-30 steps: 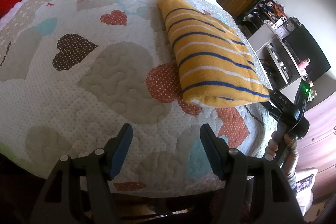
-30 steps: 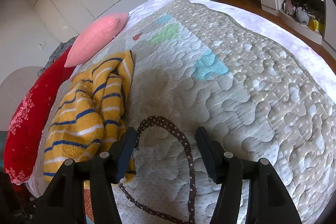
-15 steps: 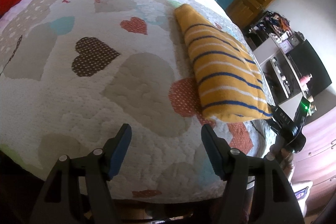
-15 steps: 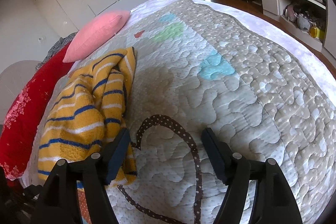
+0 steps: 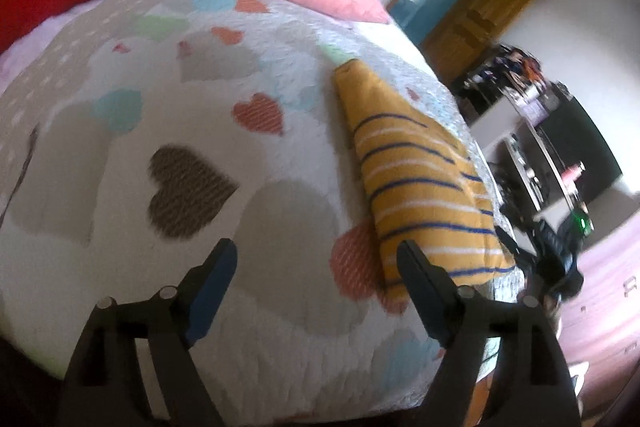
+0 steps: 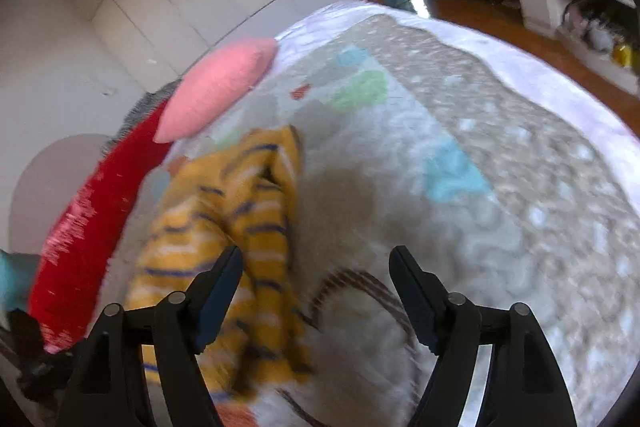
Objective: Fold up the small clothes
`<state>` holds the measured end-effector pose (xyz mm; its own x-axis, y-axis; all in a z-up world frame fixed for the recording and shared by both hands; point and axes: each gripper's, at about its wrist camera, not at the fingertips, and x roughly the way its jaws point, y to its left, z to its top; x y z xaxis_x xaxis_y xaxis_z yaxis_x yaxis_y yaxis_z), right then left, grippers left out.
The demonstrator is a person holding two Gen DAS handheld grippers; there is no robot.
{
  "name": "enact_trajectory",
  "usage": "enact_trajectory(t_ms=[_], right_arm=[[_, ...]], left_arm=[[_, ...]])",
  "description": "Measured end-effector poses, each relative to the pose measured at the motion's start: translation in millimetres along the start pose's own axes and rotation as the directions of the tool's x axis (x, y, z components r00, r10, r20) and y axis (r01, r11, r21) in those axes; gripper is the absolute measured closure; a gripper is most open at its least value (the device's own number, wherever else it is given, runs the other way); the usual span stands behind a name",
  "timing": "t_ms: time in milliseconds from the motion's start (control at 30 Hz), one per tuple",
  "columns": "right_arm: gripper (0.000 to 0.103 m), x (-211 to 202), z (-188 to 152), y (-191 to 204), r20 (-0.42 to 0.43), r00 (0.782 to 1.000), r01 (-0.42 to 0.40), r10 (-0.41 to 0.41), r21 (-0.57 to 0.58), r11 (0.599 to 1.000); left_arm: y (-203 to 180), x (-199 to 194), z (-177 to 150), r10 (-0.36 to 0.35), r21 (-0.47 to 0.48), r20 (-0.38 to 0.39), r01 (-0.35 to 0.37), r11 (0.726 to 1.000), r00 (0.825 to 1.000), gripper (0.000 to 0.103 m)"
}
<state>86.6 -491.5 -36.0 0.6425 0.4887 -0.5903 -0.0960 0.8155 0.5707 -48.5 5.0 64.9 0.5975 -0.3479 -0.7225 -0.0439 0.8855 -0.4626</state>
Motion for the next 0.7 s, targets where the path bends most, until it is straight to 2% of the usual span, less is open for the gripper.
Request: enact_trajectory(t_ms=[67,133,167,267,333,433,467,533,567,600,667,700], right_arm=[[0.02,17.1,13.0,5.1,-0.03,0.998,-0.055,0.056,0.008,0.998],[0.02,37.2,24.3,9.7,-0.057,0.997,-0.052,0.051,-0.005,0.999],[0.02,49.2,29.2,11.5,-0.076,0.996,-0.047,0.046,-0.014,0.999],[0.02,79.2,37.9,9.4,-0.138,0.988,-0.074,0.073,-0.002,0.997],[0.019,97.3,40.8,7.5,-0.173,0.981,-0.094,0.092,-0.003,0.996],[0.016,106.1,43.2,6.9,-0.179,0.977,-0.119,0.116,-0.003,0.993],[0.016,108.3,43.7,7.8,-0.184,0.975,-0.127,0.125,-0.002,0.992],[0.025,114.7,42.5,10.0,-0.212,0.961,-0.178,0.178,0.016,0.984],[0.038,119.1,41.5,10.7,-0.226,0.949,-0.215,0.22,0.046,0.975],[0.051,121.0,40.4,11.3,-0.226,0.939,-0.249,0.261,0.078,0.965],[0.058,119.8,40.6,16.6,-0.21,0.937,-0.266,0.279,0.09,0.96],[0.06,118.7,41.5,24.3,-0.2,0.938,-0.274,0.284,0.076,0.959]], left_arm=[[-3.7,15.9,12.9,-0.053,0.022,-0.032,0.054,0.998,0.998,0.018],[-6.6,33.1,22.9,-0.118,0.013,-0.075,0.119,0.993,0.99,0.018],[-9.2,45.0,29.6,-0.17,0.008,-0.098,0.171,0.985,0.981,0.016],[-20.4,79.3,42.5,-0.241,0.021,-0.155,0.247,0.969,0.958,0.014],[-28.9,102.5,46.6,-0.282,0.023,-0.202,0.292,0.956,0.938,0.014],[-39.9,139.4,48.3,-0.357,-0.01,-0.279,0.369,0.929,0.891,0.014],[-42.9,150.7,48.8,-0.364,-0.021,-0.292,0.374,0.927,0.884,0.014],[-47.9,154.3,50.7,-0.362,-0.023,-0.274,0.37,0.929,0.891,0.015],[-51.4,153.7,54.2,-0.36,-0.025,-0.269,0.367,0.93,0.893,0.024],[-54.1,151.0,55.7,-0.344,-0.012,-0.266,0.354,0.935,0.901,0.029],[-56.8,138.1,59.4,-0.338,0.012,-0.244,0.351,0.936,0.909,0.042],[-57.2,132.1,62.9,-0.342,0.016,-0.232,0.355,0.935,0.911,0.044]])
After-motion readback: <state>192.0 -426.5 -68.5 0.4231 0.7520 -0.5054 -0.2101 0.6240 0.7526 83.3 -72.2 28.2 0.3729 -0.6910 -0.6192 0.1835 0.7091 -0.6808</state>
